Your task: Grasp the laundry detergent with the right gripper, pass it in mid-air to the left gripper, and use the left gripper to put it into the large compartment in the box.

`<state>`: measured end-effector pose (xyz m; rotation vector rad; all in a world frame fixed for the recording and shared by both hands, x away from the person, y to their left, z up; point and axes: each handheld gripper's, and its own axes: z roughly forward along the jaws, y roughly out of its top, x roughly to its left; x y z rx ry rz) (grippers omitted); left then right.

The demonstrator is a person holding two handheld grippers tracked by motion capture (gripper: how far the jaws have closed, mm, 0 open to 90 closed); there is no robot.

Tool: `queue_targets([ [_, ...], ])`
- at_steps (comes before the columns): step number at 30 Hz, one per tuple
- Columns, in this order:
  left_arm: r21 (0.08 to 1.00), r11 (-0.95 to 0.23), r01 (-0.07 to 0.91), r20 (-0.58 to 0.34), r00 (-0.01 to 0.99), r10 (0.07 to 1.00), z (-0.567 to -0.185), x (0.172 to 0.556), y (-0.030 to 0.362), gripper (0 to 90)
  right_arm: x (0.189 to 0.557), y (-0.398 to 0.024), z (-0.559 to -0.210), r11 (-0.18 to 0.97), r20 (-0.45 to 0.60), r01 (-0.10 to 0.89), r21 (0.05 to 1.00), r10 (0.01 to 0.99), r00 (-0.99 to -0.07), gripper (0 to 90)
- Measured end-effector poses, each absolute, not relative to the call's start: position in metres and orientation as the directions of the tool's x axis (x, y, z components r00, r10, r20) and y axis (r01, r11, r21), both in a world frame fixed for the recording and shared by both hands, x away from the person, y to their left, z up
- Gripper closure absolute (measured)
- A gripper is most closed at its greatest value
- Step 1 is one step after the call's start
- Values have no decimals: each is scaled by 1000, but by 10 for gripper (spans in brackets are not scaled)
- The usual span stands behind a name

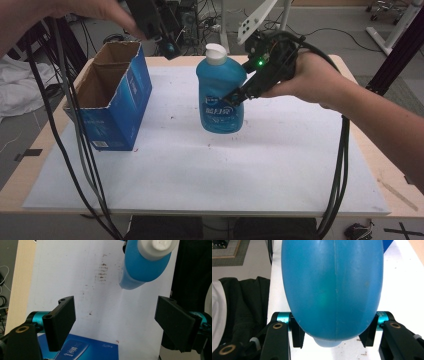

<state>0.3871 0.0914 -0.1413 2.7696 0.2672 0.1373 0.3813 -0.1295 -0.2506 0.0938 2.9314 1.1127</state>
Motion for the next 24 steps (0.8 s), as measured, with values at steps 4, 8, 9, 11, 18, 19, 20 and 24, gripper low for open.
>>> queue_targets([
  [4, 353, -925, 138, 52, 985, 166, -135, 388, 87, 172, 383, -127, -236, 753, 15, 49, 656, 52, -999, 482],
  [8, 354, -929, 112, 34, 991, 132, -130, 389, 82, 172, 384, -123, -223, 752, 15, 42, 658, 43, -999, 483],
  [9, 352, -930, 106, 29, 992, 124, -129, 389, 81, 172, 384, -122, -221, 751, 13, 39, 659, 41, -999, 482],
  [11, 353, -931, 93, 22, 994, 108, -126, 389, 79, 172, 385, -120, -216, 748, 15, 38, 663, 37, -999, 482],
  [18, 344, -936, 73, 5, 997, 79, -121, 392, 71, 172, 386, -114, -202, 750, 9, 26, 661, 27, -1000, 482],
  [19, 345, -936, 73, 2, 997, 79, -121, 392, 69, 172, 386, -113, -201, 750, 11, 29, 661, 29, -1000, 482],
  [20, 345, -936, 69, -1, 997, 73, -122, 392, 68, 172, 387, -112, -200, 747, 7, 24, 664, 26, -1000, 482],
  [24, 336, -941, 48, -4, 999, 50, -123, 392, 62, 172, 388, -110, -196, 747, 11, 26, 664, 25, -1000, 483],
])
